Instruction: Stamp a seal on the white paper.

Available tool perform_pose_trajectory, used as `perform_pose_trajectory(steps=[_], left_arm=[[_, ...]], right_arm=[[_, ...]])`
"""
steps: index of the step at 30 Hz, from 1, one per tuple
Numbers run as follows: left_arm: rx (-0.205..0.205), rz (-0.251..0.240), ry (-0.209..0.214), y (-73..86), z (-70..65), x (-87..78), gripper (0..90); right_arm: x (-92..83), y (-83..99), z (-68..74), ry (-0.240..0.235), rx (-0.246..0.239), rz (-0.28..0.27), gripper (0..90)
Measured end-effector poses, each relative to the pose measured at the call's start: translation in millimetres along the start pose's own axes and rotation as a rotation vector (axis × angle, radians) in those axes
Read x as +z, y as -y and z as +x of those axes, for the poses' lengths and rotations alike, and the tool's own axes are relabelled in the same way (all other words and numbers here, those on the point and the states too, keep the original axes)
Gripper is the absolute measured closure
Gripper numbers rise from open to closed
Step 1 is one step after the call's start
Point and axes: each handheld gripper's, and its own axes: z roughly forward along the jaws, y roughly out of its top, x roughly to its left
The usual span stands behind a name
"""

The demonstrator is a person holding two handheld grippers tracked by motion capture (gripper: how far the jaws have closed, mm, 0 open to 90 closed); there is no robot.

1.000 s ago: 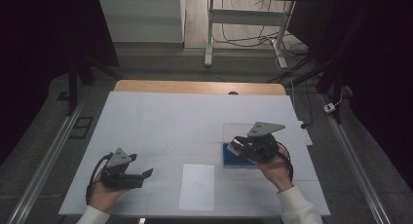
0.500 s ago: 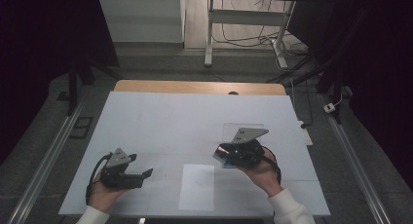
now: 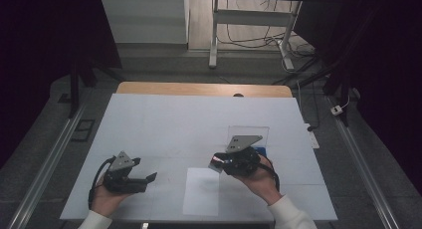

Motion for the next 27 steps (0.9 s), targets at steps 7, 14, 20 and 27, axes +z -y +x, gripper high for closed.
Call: perform_pose_trajectory(steps=[7,14,20,27], left_arm=[[0.002,-0.003,0.002,-0.4,-0.3,-1.0,19.2],[0.007,0.000,0.007,-0.4,-1.1,-0.3,19.5],[0.010,0.004,0.006,-0.1,-0.1,0.0,19.5],[0.011,0.006,0.006,0.3,0.0,0.2,19.5]], right_arm=[[12.0,-5.9,18.5,-0.048,-0.046,0.024,70.5],[26.3,-4.5,30.0,-0.082,-0.068,0.066,70.4],[39.0,0.9,32.8,-0.099,-0.070,0.105,70.5],[48.7,4.7,36.2,-0.105,-0.081,0.130,70.5]])
